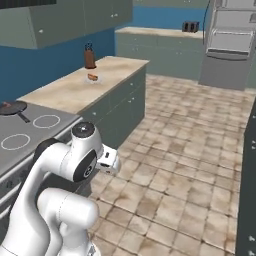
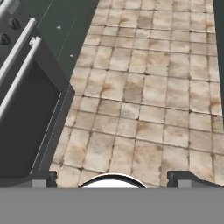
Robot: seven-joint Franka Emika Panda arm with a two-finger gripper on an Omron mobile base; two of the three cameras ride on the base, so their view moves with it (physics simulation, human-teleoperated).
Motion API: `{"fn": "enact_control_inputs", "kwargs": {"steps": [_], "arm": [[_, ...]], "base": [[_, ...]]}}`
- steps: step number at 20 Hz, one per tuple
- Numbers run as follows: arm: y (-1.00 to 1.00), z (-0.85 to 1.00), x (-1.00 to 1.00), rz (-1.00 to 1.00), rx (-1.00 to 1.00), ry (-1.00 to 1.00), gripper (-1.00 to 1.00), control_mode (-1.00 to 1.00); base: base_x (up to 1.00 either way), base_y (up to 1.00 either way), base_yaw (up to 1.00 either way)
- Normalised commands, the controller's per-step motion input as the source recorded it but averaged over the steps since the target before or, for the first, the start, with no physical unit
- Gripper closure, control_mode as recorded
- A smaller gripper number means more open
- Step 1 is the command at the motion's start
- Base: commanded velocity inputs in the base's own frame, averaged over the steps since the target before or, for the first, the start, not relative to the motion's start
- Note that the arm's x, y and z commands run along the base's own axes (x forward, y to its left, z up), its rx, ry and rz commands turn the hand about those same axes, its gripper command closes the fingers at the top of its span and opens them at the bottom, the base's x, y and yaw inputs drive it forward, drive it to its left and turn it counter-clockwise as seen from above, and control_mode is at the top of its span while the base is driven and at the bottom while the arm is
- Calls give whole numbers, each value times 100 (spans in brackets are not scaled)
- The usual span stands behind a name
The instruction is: Place the cold items (bell pepper and orange) from the fridge in one tupperware on the dining counter. Place the warm items (kebab skewer and hot dog) in the stove area in another tupperware.
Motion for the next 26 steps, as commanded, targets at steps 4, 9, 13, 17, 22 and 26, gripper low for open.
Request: {"fn": "enact_control_inputs", "kwargs": {"steps": [4,9,13,17,22,26], "arm": [[0,0,0,0,0,0,-100,100],[0,0,0,0,0,0,-100,100],[0,0,0,0,0,0,-100,100],[0,0,0,0,0,0,-100,100],[0,0,0,0,0,0,-100,100],[0,0,0,0,0,0,-100,100]], "base": [[100,-55,10],[100,-38,26],[100,-55,47],[88,-61,65],[75,-50,76],[59,-63,74]]}}
